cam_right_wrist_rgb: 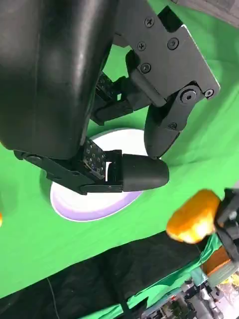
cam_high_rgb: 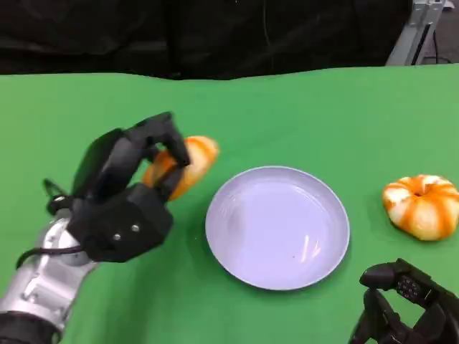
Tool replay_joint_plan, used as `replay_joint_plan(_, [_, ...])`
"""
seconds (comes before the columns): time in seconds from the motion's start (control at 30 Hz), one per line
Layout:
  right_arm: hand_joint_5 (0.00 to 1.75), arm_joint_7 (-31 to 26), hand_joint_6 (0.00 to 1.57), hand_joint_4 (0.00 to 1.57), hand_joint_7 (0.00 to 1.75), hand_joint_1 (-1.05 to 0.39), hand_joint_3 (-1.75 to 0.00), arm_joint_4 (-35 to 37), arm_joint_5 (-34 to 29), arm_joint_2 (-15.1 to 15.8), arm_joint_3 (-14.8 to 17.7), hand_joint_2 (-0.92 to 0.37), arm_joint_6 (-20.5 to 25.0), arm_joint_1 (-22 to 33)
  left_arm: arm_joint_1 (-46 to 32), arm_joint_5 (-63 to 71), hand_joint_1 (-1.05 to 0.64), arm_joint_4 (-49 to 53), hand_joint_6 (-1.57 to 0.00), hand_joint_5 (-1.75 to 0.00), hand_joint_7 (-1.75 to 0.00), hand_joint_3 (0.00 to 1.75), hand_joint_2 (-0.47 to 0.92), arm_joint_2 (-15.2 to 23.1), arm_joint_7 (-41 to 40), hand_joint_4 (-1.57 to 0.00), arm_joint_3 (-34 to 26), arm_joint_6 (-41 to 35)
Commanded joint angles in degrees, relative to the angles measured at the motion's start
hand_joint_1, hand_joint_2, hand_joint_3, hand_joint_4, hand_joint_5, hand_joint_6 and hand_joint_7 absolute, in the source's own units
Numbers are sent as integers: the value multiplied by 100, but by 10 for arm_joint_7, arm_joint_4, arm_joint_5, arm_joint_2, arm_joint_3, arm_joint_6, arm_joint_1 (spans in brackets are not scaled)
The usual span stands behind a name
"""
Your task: Grasp the bread from the table and place it into the plate.
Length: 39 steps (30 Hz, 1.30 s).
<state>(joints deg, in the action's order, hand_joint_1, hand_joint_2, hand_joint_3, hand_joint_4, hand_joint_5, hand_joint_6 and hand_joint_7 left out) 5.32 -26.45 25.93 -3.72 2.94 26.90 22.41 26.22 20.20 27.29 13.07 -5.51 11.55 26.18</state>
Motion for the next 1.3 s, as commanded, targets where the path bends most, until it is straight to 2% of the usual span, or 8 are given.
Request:
replay_joint_plan(0.03, [157, 0, 84, 92, 134, -16, -108, -4, 5, 4, 1, -55, -1, 1, -5, -8, -2, -36, -71, -175, -173, 136, 42, -11, 28, -86, 10, 12])
replay_joint_plan(0.37, [154, -3, 86, 94, 133, -16, -110, -6, 2, 3, -2, -53, -3, 2, -10, 48, -3, -76, -73, -175, -170, 135, 38, -39, 34, -86, 56, -7])
replay_joint_plan(0.57, [156, -10, 87, 93, 132, -16, -111, -7, 1, -3, -7, -52, -3, 1, -2, 82, -9, -55, -70, -175, -169, 118, 53, -66, 27, -81, 95, -13])
replay_joint_plan(1.17, [157, -13, 87, 94, 131, -16, -113, -6, -11, -14, -26, -50, -19, 10, 103, 215, -10, 184, -67, -175, -170, 87, 65, -83, -157, -77, 167, 62])
replay_joint_plan(1.2, [157, -12, 88, 94, 131, -16, -113, -7, -11, -13, -27, -50, -21, 10, 107, 221, -39, 192, -52, -119, -110, 66, 78, -77, -153, -49, 174, 60])
replay_joint_plan(1.23, [156, -12, 88, 94, 131, -16, -113, -8, -10, -12, -28, -50, -21, 11, 109, 225, -63, 197, -50, -60, -49, 53, 86, -72, -142, -37, 179, 56])
replay_joint_plan(1.27, [156, -12, 88, 94, 131, -16, -113, -8, -10, -11, -28, -50, -22, 11, 109, 226, -77, 200, -43, -33, -25, 52, 89, -68, -134, -24, 182, 55])
replay_joint_plan(1.3, [156, -13, 88, 95, 131, -16, -113, -9, -10, -11, -28, -50, -22, 12, 110, 225, -85, 202, -39, -18, -13, 51, 91, -67, -130, -17, 184, 55])
